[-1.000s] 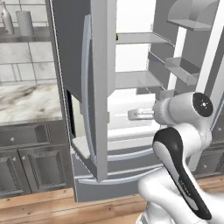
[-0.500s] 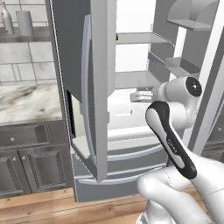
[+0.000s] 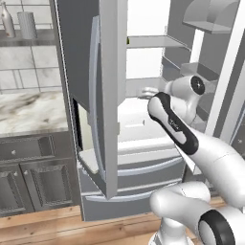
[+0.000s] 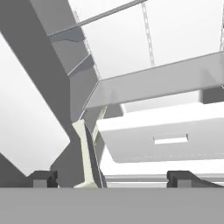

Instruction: There is a bowl on the dining counter. Grab a lemon wedge from the fridge and place it in the bowl. Then get the liquor bottle and glass cup from the cabinet and place them next to the bowl.

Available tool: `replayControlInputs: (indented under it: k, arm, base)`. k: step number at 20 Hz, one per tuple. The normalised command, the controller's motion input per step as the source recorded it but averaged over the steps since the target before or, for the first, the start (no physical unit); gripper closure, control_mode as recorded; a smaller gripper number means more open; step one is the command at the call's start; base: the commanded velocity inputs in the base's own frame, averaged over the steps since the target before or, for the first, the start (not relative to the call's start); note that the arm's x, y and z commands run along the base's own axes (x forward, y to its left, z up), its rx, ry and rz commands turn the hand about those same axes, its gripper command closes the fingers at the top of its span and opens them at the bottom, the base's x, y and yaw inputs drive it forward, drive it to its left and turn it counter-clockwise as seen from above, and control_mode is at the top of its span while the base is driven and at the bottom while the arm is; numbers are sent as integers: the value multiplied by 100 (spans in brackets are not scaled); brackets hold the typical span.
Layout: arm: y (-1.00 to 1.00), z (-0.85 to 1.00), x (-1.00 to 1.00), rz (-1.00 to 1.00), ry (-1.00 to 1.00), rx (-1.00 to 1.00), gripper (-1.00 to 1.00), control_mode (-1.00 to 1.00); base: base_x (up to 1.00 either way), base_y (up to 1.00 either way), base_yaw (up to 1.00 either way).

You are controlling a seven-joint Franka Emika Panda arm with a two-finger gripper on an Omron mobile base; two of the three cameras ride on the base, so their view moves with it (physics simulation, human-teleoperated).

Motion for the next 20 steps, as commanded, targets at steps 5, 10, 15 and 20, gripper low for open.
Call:
replayControlInputs:
  k: [5,10,15,20]
  arm:
    - [15,4,27,0,-3,10,-100,-100]
    - [45,0,20,0,0,8,-100,-100]
    - [61,0,26,0,0,6,-100,-100]
    - [58,0,29,0,0,6,-100,-100]
  base:
    - [0,0,0]
    - [0,0,0]
    - [0,0,0]
    - [0,0,0]
